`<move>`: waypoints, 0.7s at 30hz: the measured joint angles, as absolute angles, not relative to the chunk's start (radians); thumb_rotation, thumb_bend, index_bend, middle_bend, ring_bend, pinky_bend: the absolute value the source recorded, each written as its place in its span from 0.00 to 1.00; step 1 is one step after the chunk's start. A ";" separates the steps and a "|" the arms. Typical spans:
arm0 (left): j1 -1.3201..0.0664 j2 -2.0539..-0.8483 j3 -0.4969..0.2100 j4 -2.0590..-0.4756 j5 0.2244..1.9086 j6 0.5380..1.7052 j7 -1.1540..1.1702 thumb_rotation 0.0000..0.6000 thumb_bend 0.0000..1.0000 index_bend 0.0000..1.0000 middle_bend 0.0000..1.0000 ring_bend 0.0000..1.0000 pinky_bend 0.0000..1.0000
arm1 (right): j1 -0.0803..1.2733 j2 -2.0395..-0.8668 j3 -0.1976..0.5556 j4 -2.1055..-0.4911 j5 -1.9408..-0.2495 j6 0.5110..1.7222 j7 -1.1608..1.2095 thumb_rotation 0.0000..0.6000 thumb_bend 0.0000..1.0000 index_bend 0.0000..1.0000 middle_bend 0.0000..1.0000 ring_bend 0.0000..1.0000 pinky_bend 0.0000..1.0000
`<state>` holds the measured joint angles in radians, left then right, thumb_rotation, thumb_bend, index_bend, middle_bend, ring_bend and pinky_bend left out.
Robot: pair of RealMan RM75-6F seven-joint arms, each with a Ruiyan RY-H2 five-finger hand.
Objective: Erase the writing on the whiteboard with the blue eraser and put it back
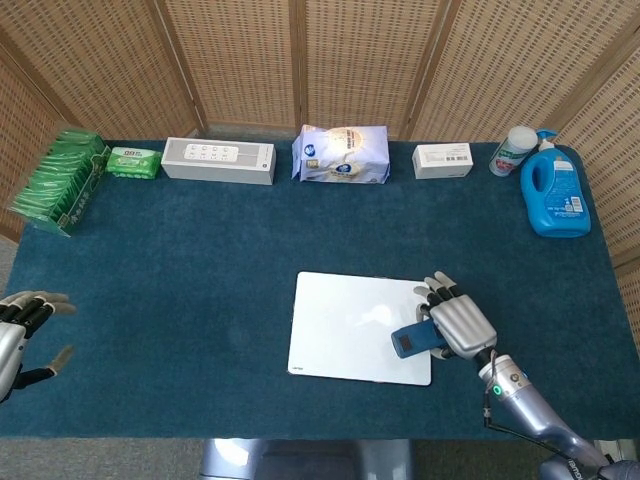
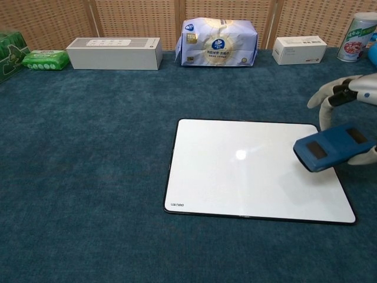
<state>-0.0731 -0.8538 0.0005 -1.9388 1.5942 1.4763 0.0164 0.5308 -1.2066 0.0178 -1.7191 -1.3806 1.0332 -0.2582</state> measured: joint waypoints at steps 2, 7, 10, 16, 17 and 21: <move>-0.075 -0.858 0.001 -1.942 1.594 1.473 0.022 1.00 0.36 0.34 0.30 0.25 0.20 | 0.535 -1.184 0.033 -1.742 -1.371 1.033 -0.257 1.00 0.15 0.86 0.18 0.00 0.00; -0.075 -0.857 -0.001 -1.949 1.593 1.478 0.028 1.00 0.36 0.34 0.30 0.25 0.20 | 0.547 -1.167 0.050 -1.758 -1.349 1.014 -0.247 1.00 0.15 0.86 0.18 0.00 0.00; -0.073 -0.853 0.000 -1.951 1.595 1.483 0.030 1.00 0.36 0.34 0.30 0.25 0.20 | 0.553 -1.168 0.054 -1.752 -1.341 1.002 -0.248 1.00 0.15 0.86 0.19 0.00 0.00; -0.062 -0.846 0.007 -1.947 1.589 1.492 0.023 1.00 0.36 0.34 0.30 0.25 0.20 | 0.563 -1.180 0.061 -1.726 -1.320 0.981 -0.239 1.00 0.15 0.86 0.19 0.00 0.00; -0.060 -0.846 0.007 -1.945 1.587 1.492 0.021 1.00 0.36 0.34 0.30 0.25 0.20 | 0.563 -1.180 0.062 -1.723 -1.318 0.981 -0.240 1.00 0.15 0.86 0.19 0.00 0.00; -0.057 -0.847 0.009 -1.940 1.587 1.496 0.014 1.00 0.36 0.34 0.30 0.25 0.20 | 0.564 -1.182 0.066 -1.719 -1.310 0.980 -0.240 1.00 0.15 0.86 0.19 0.00 0.00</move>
